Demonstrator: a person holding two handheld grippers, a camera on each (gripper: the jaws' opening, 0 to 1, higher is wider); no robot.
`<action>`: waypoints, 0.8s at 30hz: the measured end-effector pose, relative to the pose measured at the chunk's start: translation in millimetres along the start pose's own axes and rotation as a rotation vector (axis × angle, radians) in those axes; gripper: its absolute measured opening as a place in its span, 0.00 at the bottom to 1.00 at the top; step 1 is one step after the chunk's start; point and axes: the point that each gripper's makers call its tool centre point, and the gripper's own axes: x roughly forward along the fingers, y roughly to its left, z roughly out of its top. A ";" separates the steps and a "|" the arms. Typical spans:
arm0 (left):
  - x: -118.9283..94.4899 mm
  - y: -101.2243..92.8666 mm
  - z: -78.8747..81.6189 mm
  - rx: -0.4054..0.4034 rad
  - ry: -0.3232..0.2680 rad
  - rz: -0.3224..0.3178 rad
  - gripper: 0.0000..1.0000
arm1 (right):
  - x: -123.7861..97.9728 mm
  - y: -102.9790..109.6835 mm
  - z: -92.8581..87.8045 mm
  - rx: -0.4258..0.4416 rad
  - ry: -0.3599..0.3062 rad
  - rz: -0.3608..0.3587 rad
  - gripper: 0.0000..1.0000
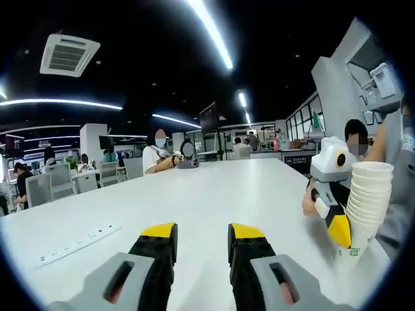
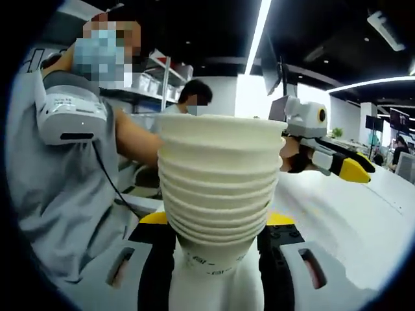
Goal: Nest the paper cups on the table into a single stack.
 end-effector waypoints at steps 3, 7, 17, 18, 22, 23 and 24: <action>-0.7 -1.6 0.2 -0.001 -0.001 0.003 0.33 | -1.4 -3.1 -0.4 -0.004 0.001 -0.014 0.52; -1.6 2.6 -0.9 -0.003 0.000 0.008 0.33 | -3.8 -9.8 -1.4 -0.007 0.005 -0.039 0.52; -3.3 4.6 4.3 -0.005 -0.016 0.026 0.32 | -24.0 -45.8 -8.2 0.006 0.008 -0.129 0.52; -3.4 4.8 4.1 -0.006 -0.016 0.026 0.32 | -26.7 -49.1 -9.2 0.005 0.012 -0.138 0.52; -3.4 5.3 1.8 -0.008 -0.011 0.026 0.32 | -46.3 -70.5 -15.7 0.018 0.026 -0.198 0.52; -3.3 5.5 1.6 -0.009 -0.011 0.025 0.32 | -54.2 -79.9 -18.2 0.026 0.030 -0.226 0.52; -3.2 5.6 2.0 -0.009 -0.012 0.024 0.32 | -59.7 -86.1 -20.2 0.033 0.032 -0.240 0.52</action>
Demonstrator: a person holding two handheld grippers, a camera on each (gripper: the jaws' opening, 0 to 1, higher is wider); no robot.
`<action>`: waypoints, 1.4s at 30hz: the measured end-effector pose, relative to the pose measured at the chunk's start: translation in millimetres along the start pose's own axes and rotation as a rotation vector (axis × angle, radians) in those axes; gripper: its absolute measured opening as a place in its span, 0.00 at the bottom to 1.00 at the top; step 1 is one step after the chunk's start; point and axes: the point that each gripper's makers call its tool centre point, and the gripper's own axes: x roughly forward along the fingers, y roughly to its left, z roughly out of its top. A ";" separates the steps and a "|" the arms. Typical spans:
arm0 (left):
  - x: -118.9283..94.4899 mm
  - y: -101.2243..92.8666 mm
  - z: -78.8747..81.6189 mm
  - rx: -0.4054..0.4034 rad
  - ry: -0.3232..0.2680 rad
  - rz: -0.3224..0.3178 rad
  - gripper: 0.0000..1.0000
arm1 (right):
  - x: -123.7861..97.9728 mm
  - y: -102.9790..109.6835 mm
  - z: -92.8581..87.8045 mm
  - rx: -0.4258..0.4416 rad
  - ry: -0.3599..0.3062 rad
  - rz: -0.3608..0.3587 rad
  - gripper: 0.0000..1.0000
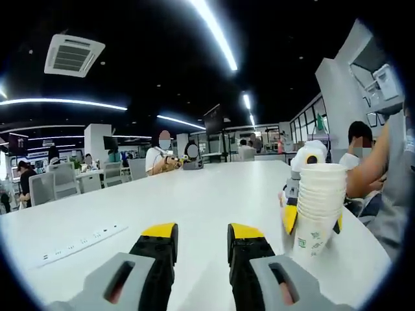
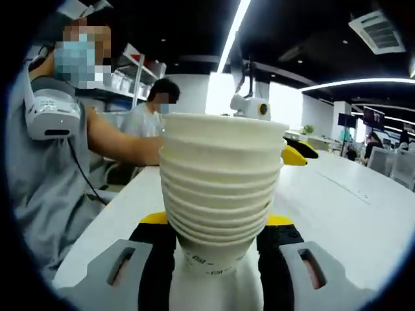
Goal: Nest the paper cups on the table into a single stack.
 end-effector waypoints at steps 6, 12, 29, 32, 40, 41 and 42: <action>-0.7 -1.1 1.7 -0.001 -0.004 0.000 0.32 | -17.3 -40.1 -8.2 0.007 0.015 -0.074 0.52; -3.0 3.1 3.3 -0.007 -0.013 0.009 0.32 | -20.5 -81.2 -13.5 0.025 0.032 -0.152 0.52; -6.8 14.9 1.8 -0.032 -0.026 0.019 0.33 | 38.8 -188.2 -9.2 0.063 0.026 -0.287 0.52; -7.1 14.4 2.7 -0.039 -0.031 0.020 0.33 | 48.1 -206.9 -9.0 0.060 0.045 -0.312 0.52; -6.4 12.9 2.4 -0.034 -0.028 0.016 0.33 | 64.8 -233.3 -8.5 0.082 0.040 -0.353 0.52; -6.5 13.7 2.7 -0.035 -0.029 0.016 0.33 | 66.2 -237.1 -8.4 0.084 0.038 -0.363 0.52; -6.7 14.6 3.0 -0.034 -0.030 0.016 0.33 | 67.0 -237.9 -7.9 0.084 0.038 -0.368 0.52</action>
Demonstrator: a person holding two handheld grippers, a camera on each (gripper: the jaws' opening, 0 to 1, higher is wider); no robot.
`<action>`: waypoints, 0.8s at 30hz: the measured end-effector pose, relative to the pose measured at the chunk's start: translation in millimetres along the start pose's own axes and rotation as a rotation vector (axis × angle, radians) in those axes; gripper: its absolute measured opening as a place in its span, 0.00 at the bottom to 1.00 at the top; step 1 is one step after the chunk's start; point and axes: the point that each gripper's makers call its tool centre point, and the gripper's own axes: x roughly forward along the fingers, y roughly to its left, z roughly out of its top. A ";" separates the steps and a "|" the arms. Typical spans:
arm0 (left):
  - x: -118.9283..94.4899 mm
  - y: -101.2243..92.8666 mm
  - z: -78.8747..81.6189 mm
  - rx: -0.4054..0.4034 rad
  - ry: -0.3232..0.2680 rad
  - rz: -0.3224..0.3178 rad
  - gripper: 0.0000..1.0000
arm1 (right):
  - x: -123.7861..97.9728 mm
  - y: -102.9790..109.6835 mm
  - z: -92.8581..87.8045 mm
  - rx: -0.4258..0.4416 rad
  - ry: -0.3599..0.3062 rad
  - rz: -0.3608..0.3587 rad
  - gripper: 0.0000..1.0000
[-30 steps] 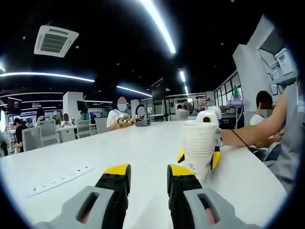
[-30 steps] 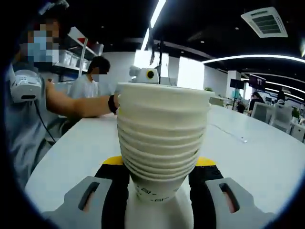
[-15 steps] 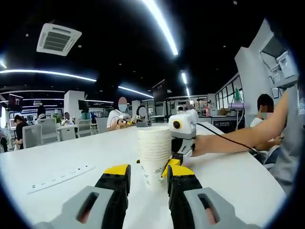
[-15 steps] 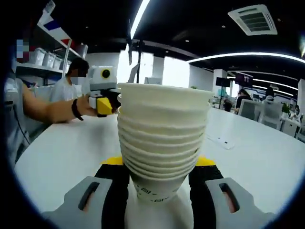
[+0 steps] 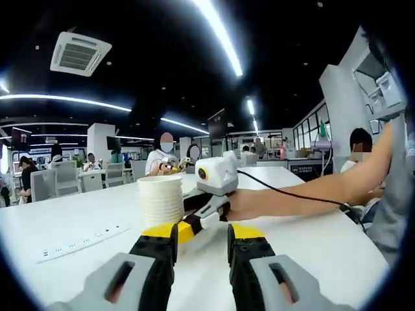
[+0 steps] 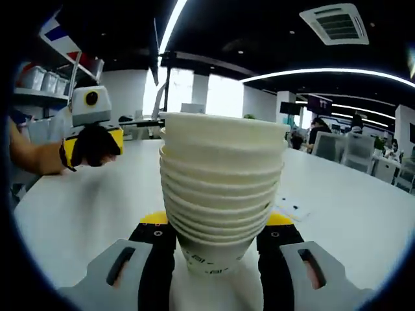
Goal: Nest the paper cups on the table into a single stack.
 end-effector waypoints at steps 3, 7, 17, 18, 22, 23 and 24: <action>0.1 -1.3 1.2 -0.003 -0.004 -0.001 0.32 | 8.3 -11.4 0.6 0.000 0.005 -0.030 0.52; 0.9 -2.8 0.1 -0.002 0.000 -0.002 0.32 | 17.3 -22.2 1.4 0.004 0.008 -0.071 0.52; 2.2 -0.1 -2.4 -0.010 0.002 0.001 0.33 | 37.8 -24.5 -3.5 -0.024 0.062 -0.123 0.51; 2.3 0.2 -2.5 -0.012 0.002 0.001 0.33 | 39.5 -23.8 -7.8 -0.026 0.073 -0.120 0.51; 3.2 0.6 -4.6 -0.014 0.006 0.001 0.33 | 46.6 -29.1 -15.6 -0.028 0.099 -0.122 0.50; 3.1 0.2 -4.9 -0.015 0.006 0.001 0.33 | 47.9 -31.1 -14.9 -0.009 0.084 -0.123 0.50; 3.1 0.2 -5.1 -0.016 0.006 0.001 0.33 | 50.6 -37.3 -16.4 0.009 0.075 -0.120 0.50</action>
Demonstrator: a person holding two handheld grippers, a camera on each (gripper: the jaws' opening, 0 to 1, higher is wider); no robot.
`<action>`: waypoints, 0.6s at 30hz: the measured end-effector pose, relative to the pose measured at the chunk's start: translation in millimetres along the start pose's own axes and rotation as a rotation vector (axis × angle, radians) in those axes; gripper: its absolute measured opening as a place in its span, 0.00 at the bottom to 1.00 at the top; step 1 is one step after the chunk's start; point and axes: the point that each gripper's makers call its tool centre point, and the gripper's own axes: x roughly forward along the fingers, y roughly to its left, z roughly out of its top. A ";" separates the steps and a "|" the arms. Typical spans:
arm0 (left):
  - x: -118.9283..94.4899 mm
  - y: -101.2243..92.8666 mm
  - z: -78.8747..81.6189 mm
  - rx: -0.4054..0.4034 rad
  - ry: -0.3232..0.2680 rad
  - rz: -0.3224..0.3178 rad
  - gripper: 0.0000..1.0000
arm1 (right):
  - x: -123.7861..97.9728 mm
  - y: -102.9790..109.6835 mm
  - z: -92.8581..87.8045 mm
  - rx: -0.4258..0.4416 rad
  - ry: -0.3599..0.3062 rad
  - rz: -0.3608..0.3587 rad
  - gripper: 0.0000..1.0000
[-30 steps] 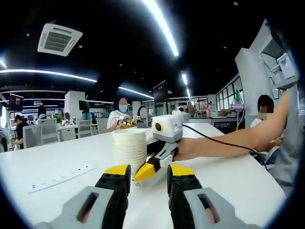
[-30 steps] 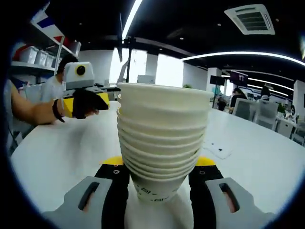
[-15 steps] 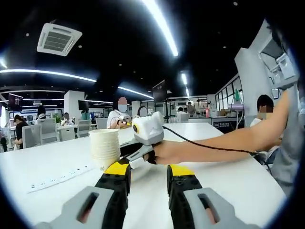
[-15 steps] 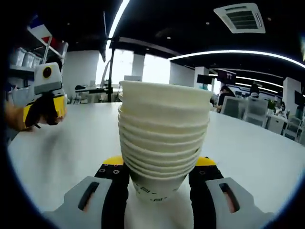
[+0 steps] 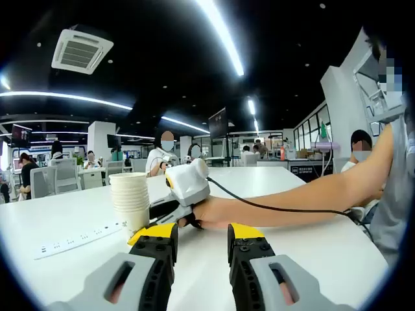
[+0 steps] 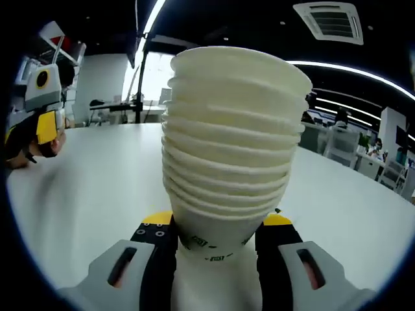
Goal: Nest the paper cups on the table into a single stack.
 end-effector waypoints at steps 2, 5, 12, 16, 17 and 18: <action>-0.5 0.8 0.0 0.000 0.001 0.002 0.33 | 0.2 0.9 -1.7 0.009 -0.008 0.006 0.50; -1.5 3.3 0.6 -0.002 -0.002 0.005 0.33 | -0.4 3.5 -3.0 0.003 -0.002 0.012 0.51; -3.0 5.5 2.0 -0.008 -0.008 0.014 0.34 | -2.2 7.2 4.5 0.027 -0.028 0.019 0.61; -4.2 9.2 6.9 -0.015 -0.028 0.049 0.39 | -11.0 6.7 8.9 0.027 -0.025 -0.006 0.65; -4.6 11.0 7.4 -0.016 -0.029 0.053 0.40 | -15.1 6.6 10.6 0.025 -0.025 -0.014 0.67; -5.7 14.2 9.7 -0.016 -0.038 0.062 0.41 | -18.4 7.0 11.9 0.023 -0.026 -0.018 0.67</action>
